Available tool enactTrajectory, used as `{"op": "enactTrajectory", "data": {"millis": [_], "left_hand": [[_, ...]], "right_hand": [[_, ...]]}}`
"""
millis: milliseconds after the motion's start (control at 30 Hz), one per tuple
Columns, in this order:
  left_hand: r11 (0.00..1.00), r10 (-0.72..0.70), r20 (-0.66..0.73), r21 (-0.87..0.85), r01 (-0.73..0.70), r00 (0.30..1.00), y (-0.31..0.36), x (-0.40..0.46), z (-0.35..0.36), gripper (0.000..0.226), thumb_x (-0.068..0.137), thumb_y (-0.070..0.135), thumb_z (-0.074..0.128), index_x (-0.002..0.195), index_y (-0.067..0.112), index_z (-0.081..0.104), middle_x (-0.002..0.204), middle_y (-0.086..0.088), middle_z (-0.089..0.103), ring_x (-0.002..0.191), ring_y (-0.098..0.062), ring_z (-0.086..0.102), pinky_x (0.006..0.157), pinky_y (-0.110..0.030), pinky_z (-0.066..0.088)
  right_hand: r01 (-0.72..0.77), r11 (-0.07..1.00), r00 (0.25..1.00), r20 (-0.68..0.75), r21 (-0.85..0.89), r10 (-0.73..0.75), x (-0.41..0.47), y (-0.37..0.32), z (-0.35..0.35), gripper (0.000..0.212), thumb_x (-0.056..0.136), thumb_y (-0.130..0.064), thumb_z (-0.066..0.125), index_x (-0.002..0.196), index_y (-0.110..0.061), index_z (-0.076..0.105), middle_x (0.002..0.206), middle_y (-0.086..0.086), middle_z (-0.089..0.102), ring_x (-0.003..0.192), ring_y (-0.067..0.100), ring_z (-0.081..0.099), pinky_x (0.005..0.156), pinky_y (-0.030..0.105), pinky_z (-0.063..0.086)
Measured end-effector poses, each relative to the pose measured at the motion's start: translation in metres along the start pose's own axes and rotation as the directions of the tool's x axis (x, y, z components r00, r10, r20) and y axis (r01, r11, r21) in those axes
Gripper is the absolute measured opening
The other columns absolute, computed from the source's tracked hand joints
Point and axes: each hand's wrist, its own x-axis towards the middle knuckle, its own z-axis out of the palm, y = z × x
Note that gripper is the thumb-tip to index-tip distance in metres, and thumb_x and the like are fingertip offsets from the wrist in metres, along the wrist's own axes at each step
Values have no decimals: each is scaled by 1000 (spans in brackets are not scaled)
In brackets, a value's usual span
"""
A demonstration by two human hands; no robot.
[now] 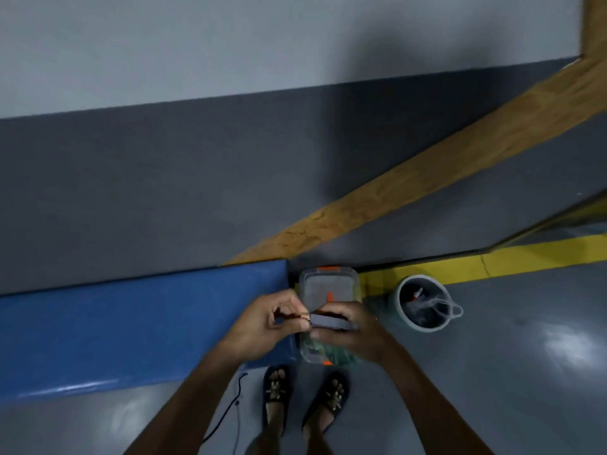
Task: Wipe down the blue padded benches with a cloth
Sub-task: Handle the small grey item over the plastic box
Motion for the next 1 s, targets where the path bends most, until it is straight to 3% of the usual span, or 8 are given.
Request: {"op": "enactTrajectory", "data": {"millis": [133,267,367,400,500,567,733,1000], "left_hand": [[998,-49,-65,-50,46,997,-43,17,7,14,84,31,77,90,20,72,89,-1,73,87,-18,70,80,-38,57],[983,-142,-171,-142,118,975,-93,40,13,14,83,28,79,96,31,76,96,6,76,91,-10,71,80,-26,55],[982,-178,-255,-104,156,950,-134,56,10,17,82,40,77,98,45,72,94,13,75,91,-8,71,81,-30,57],[982,-184,-267,-81,168,946,-148,61,9,17,84,35,76,99,42,72,93,13,75,90,-9,71,81,-33,58],[976,-217,-286,-50,212,933,-185,75,8,13,90,22,71,95,33,73,89,11,75,87,-8,72,82,-36,59],[967,-256,-291,-66,248,922,-207,84,10,14,92,18,69,95,30,72,87,10,76,87,-7,72,83,-35,59],[954,-300,-306,-113,278,904,-256,102,15,13,93,14,66,95,26,72,87,8,76,86,-7,72,82,-27,58],[949,-313,-319,-121,289,894,-299,123,25,11,95,15,63,98,22,71,85,6,76,83,-9,72,79,-24,58]], "right_hand": [[-72,996,997,-21,59,73,20,45,-3,12,88,-16,74,96,-9,70,78,-12,62,71,5,60,65,19,43],[-176,983,973,-162,-55,166,44,115,-6,8,84,-13,78,85,-13,70,70,-16,64,67,-5,60,62,13,41],[-269,946,938,-274,-182,214,64,191,-16,13,83,-33,76,92,-24,73,84,-13,72,80,-1,67,68,27,53],[-294,933,929,-292,-205,228,69,217,-20,13,84,-32,74,96,-26,74,89,-13,74,85,0,68,72,30,55],[-324,903,920,-316,-283,231,87,286,-27,19,89,-14,71,103,-27,74,97,-20,73,92,-6,67,76,17,52],[-331,875,916,-342,-353,209,105,323,-30,24,91,-15,68,102,-36,71,99,-22,72,92,-7,67,75,14,52],[-421,741,894,-376,-523,243,143,403,-36,18,95,-30,59,111,-31,68,103,-7,75,89,16,71,72,36,57],[-523,585,849,-434,-619,300,147,445,-36,23,94,-22,61,112,-33,69,102,4,74,88,30,71,72,41,59]]}}
